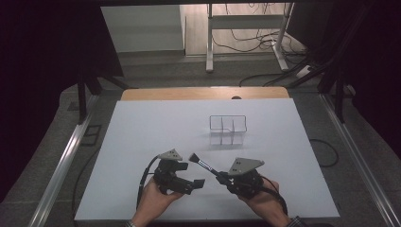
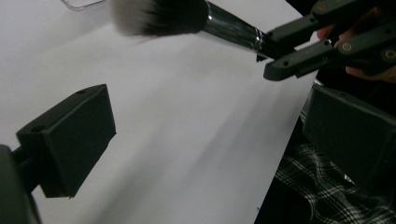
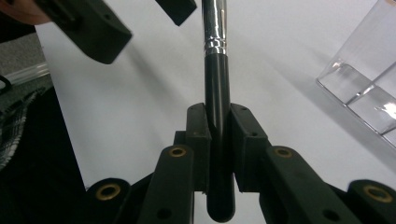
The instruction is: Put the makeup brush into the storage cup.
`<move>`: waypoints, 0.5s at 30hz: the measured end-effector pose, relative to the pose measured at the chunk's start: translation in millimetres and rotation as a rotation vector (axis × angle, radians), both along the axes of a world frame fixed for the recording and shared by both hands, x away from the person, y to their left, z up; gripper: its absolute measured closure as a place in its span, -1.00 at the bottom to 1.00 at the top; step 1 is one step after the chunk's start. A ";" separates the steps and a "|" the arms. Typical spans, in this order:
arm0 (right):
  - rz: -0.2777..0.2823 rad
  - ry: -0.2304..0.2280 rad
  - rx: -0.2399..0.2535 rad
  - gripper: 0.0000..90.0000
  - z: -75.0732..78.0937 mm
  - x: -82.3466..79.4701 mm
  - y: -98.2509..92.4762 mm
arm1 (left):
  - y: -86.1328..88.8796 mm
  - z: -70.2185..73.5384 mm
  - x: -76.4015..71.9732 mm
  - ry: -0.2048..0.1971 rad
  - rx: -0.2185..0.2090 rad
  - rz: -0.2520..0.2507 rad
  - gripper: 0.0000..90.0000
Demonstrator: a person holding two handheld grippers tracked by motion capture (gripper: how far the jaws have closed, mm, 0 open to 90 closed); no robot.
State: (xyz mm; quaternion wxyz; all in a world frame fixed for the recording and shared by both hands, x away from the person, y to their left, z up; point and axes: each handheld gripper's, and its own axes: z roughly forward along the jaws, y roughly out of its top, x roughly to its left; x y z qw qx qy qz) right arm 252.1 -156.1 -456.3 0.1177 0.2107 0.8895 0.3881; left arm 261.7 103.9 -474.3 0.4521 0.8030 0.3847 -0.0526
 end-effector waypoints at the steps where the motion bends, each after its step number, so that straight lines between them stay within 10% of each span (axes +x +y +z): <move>1: 0.001 0.001 0.004 0.74 0.0 -0.2 0.3 | 0.2 0.0 1.2 0.002 -0.002 -0.001 -0.91; 15: 0.021 0.012 0.033 0.74 -2.8 -3.6 6.8 | -4.9 1.2 6.7 0.030 -0.081 -0.068 -0.54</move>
